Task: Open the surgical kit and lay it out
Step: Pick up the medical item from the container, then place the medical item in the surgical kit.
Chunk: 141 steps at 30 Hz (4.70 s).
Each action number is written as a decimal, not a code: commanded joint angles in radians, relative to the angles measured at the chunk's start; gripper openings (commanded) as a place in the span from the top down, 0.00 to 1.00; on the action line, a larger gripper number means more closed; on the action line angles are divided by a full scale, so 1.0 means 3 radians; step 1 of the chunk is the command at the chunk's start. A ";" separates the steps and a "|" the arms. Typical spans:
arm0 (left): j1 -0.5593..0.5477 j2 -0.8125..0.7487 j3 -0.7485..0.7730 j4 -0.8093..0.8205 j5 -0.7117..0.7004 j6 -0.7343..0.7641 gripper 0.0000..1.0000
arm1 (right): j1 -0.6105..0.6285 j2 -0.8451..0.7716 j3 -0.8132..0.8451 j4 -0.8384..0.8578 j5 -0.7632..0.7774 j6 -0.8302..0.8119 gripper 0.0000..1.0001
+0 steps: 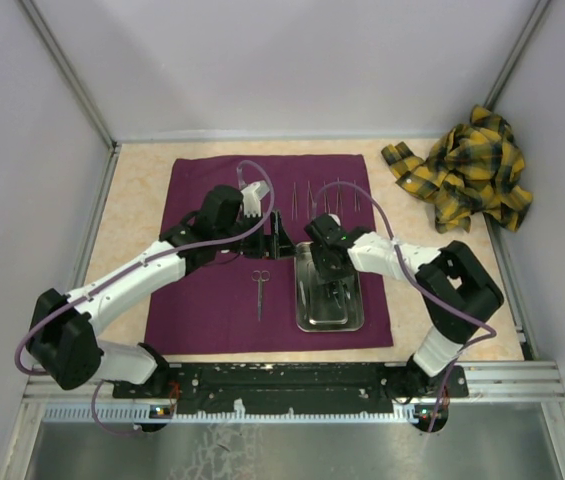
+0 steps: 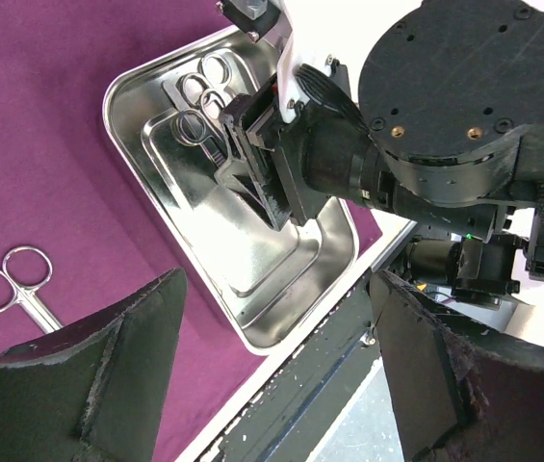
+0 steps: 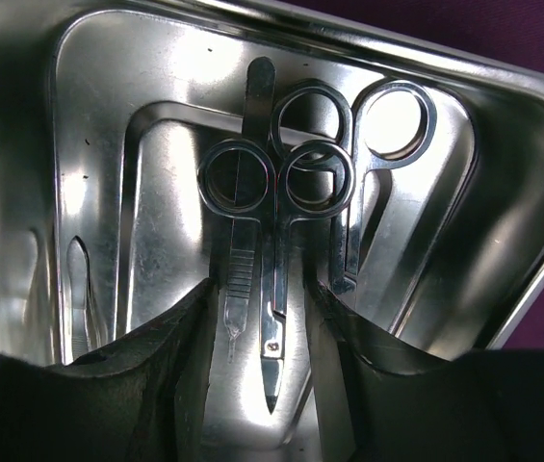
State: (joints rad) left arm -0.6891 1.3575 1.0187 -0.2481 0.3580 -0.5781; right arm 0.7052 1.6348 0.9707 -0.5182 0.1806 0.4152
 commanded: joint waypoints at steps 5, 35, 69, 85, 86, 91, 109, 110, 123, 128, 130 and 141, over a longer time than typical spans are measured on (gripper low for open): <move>-0.0009 -0.0101 0.0015 -0.0036 -0.0024 0.0061 0.17 | 0.0019 0.0197 0.0233 0.0040 0.0092 0.0009 0.58; -0.0009 -0.0127 0.0031 -0.0060 -0.0022 0.0072 0.17 | 0.0012 0.0104 0.0410 -0.0125 0.0221 -0.0039 1.00; -0.0009 -0.1015 0.0315 -0.0700 -0.0352 0.0164 0.16 | 0.0072 -0.0549 0.0567 -0.0399 -0.0254 0.0686 1.00; -0.0009 -0.1733 0.0531 -0.1217 -0.0394 0.0208 0.15 | 0.0742 0.0247 0.1518 -0.0489 -0.0153 0.1397 1.00; -0.0009 -0.1762 0.0566 -0.1258 -0.0399 0.0217 0.15 | 0.0778 0.0323 0.1611 -0.0491 -0.0152 0.1429 1.00; -0.0009 -0.1868 0.0746 -0.1434 -0.0451 0.0252 0.14 | 0.0921 0.0727 0.1948 -0.0474 -0.0161 0.1578 1.00; -0.0009 -0.1993 0.0885 -0.1617 -0.0427 0.0346 0.12 | 0.1127 0.1573 0.2569 -0.0502 -0.0012 0.1935 1.00; -0.0009 -0.1987 0.0892 -0.1621 -0.0425 0.0350 0.12 | 0.1136 0.1615 0.2610 -0.0509 -0.0010 0.1940 1.00; -0.0009 -0.2004 0.0898 -0.1665 -0.0439 0.0398 0.11 | 0.1211 0.1865 0.2794 -0.0625 0.0062 0.2048 1.00; -0.0009 -0.2006 0.0873 -0.1653 -0.0432 0.0403 0.11 | 0.1230 0.1869 0.2738 -0.0632 0.0072 0.2098 1.00; -0.0009 -0.2000 0.0871 -0.1653 -0.0432 0.0405 0.11 | 0.1229 0.1868 0.2713 -0.0621 0.0073 0.2119 1.00; -0.0009 -0.2004 0.0851 -0.1658 -0.0459 0.0418 0.11 | 0.1245 0.1912 0.2707 -0.0590 0.0030 0.2136 0.88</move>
State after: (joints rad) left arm -0.6895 0.7666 1.2621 -0.7425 0.2321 -0.4698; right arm 1.0611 2.2032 1.7615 -0.7143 0.1677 1.0374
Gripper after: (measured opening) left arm 0.891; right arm 0.094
